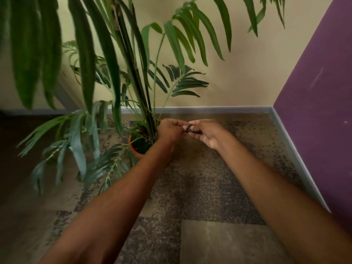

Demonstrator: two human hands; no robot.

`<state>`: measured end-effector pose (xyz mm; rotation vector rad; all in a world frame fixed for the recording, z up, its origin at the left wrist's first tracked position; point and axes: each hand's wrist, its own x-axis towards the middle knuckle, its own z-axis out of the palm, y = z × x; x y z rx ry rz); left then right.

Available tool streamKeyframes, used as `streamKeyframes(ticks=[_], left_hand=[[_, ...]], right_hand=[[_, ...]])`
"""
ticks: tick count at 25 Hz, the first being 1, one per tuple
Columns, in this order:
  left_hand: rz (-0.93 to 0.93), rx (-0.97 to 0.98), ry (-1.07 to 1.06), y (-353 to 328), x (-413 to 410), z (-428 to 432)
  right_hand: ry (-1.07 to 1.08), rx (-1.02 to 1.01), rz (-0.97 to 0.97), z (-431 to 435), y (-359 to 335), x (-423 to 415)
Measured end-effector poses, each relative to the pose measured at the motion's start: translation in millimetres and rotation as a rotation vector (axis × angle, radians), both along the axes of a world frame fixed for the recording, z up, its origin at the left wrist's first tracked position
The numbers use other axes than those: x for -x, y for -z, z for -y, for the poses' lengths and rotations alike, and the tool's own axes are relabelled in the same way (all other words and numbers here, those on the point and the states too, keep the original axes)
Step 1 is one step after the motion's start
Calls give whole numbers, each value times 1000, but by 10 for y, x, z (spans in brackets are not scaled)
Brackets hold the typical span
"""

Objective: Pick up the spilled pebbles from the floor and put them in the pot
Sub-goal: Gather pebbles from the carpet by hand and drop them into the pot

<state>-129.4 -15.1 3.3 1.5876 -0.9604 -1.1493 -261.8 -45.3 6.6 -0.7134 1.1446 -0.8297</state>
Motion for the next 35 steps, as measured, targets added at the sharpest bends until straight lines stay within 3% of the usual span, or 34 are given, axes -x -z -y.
streamKeyframes(ticks=[6,14,23,29,35], left_hand=[[159,-17,-48,-118,-494,-106],[423,-75,-55,-281,-636,-118],[400,-68,-70,-274,-646,-75],[258,-44,-33,-235,-420,-6],[267,-24,49,45,74,148]], right_hand=[[-111,-67,96,-84,-44,-535],[-52,-198,145,-125,-27,-754],[-148,-231,173,-144,-116,-742],[-9,-182,199,-60,-11,-498],[112,-195,116,63,333,75]])
